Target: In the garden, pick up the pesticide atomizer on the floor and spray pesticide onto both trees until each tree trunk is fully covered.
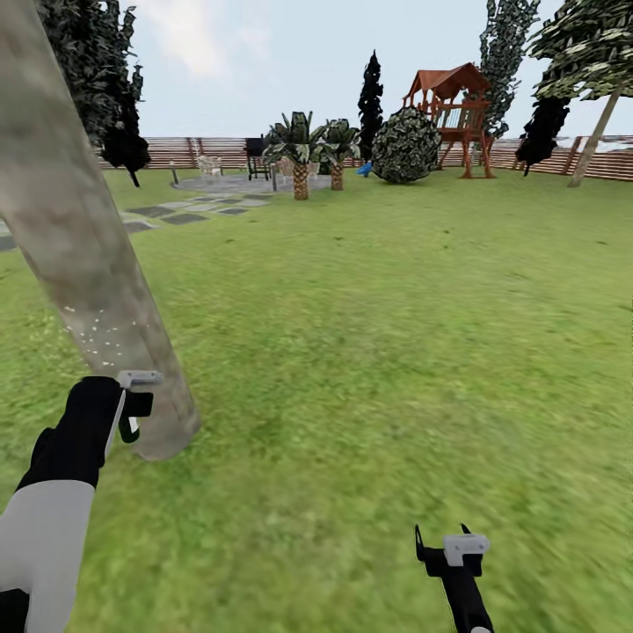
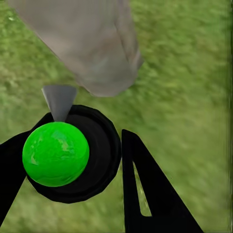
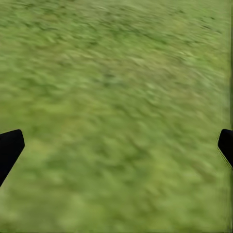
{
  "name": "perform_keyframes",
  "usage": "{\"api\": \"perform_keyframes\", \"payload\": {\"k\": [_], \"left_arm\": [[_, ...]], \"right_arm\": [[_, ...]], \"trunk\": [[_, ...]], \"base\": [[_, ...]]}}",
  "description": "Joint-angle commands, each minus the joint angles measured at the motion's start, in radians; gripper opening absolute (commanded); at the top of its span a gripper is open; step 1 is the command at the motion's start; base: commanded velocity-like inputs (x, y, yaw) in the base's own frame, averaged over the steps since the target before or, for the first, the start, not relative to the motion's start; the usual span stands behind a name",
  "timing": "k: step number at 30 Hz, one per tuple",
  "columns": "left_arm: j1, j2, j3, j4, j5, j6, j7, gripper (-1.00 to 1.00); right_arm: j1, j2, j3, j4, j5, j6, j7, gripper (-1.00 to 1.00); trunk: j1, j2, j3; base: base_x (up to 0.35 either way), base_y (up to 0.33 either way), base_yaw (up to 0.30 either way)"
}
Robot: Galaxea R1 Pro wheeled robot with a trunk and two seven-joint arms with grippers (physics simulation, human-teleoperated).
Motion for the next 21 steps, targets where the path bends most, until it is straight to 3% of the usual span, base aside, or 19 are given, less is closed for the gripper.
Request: {"api": "perform_keyframes", "payload": {"k": [1, 11, 16, 21], "left_arm": [[0.000, 0.000, 0.000, 0.000, -0.001, 0.000, 0.000, -1.00], [0.005, 0.004, 0.002, 0.003, -0.002, 0.000, 0.001, -1.00], [0.053, 0.033, 0.058, 0.006, -0.001, -0.007, 0.001, -1.00], [0.071, 0.028, 0.060, 0.006, 0.004, -0.008, 0.001, -1.00]], "right_arm": [[0.000, 0.000, 0.000, 0.000, 0.000, 0.000, 0.000, 1.00], [0.000, 0.000, 0.000, 0.000, 0.000, 0.000, 0.000, 1.00], [0.000, 0.000, 0.000, 0.000, 0.000, 0.000, 0.000, 1.00], [0.000, 0.000, 0.000, 0.000, 0.000, 0.000, 0.000, 1.00]], "trunk": [[0.000, 0.000, 0.000], [0.000, 0.000, 0.000], [0.000, 0.000, 0.000], [0.000, 0.000, 0.000]], "base": [[0.082, -0.266, 0.023], [0.114, -0.266, 0.225], [0.149, -0.264, 0.276], [0.182, -0.238, 0.150]]}}
